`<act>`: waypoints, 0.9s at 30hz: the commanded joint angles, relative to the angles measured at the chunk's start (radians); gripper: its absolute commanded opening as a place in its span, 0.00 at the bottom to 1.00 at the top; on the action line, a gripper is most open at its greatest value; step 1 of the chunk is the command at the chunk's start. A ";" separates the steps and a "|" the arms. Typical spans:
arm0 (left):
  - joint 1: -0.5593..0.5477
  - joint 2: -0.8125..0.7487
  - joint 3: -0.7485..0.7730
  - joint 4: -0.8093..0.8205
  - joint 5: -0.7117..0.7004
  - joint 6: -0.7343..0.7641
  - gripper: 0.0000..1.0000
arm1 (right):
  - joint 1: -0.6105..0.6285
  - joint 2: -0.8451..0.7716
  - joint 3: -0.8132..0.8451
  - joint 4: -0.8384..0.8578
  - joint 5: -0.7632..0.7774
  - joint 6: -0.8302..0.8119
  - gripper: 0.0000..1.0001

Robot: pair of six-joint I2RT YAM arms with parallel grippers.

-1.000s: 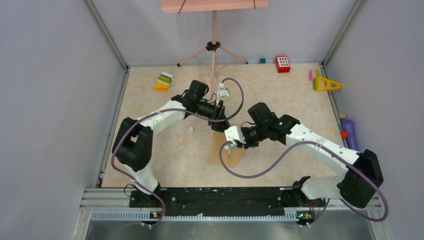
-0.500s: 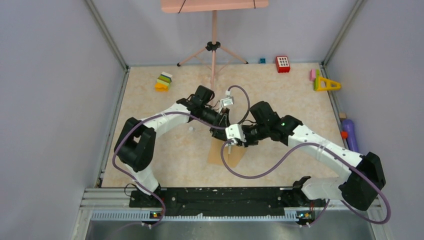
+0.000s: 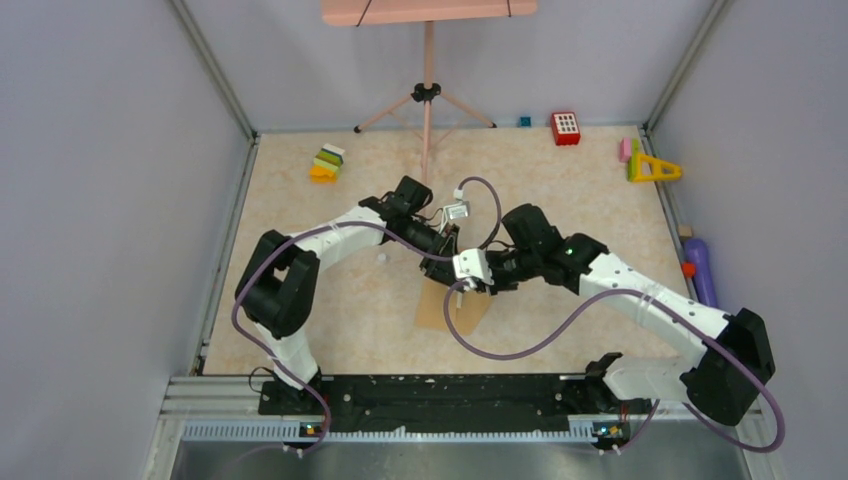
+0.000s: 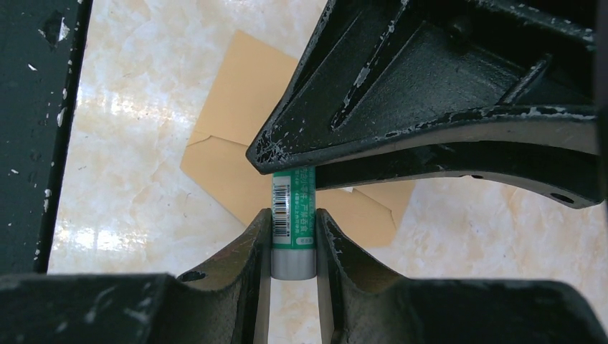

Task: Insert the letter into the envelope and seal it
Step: Paint the envelope at the center of the board.

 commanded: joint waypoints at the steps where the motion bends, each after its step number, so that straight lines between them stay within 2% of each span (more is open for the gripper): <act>1: -0.020 0.015 0.051 -0.052 0.032 0.070 0.41 | -0.010 -0.031 0.006 0.065 -0.006 0.012 0.00; 4: -0.022 0.018 0.055 -0.058 0.031 0.072 0.32 | -0.009 -0.034 0.001 0.073 -0.002 0.014 0.00; 5: -0.022 0.019 0.055 -0.059 0.030 0.072 0.33 | -0.009 -0.036 0.000 0.076 0.001 0.014 0.00; 8: -0.023 0.020 0.057 -0.062 0.026 0.076 0.45 | -0.010 -0.041 -0.002 0.085 0.008 0.019 0.00; 12: -0.024 0.024 0.058 -0.067 0.026 0.078 0.46 | -0.009 -0.043 -0.002 0.092 0.011 0.021 0.00; 14: -0.025 0.026 0.061 -0.073 0.028 0.086 0.41 | -0.009 -0.043 -0.001 0.092 0.013 0.022 0.00; 18: -0.026 0.026 0.064 -0.076 0.028 0.090 0.19 | -0.009 -0.045 0.000 0.098 0.016 0.026 0.00; 21: -0.027 0.026 0.065 -0.077 0.026 0.092 0.07 | -0.009 -0.049 0.002 0.112 0.027 0.047 0.01; 22: -0.024 0.026 0.065 -0.077 0.028 0.092 0.07 | -0.010 -0.049 0.004 0.118 0.031 0.066 0.10; 23: -0.024 0.024 0.066 -0.078 0.030 0.092 0.06 | -0.012 -0.048 0.008 0.122 0.035 0.091 0.24; 24: -0.024 0.022 0.068 -0.078 0.032 0.093 0.06 | -0.020 -0.044 0.018 0.115 0.029 0.115 0.32; 27: -0.020 0.012 0.074 -0.086 0.039 0.100 0.05 | -0.105 -0.019 0.074 0.069 -0.116 0.194 0.44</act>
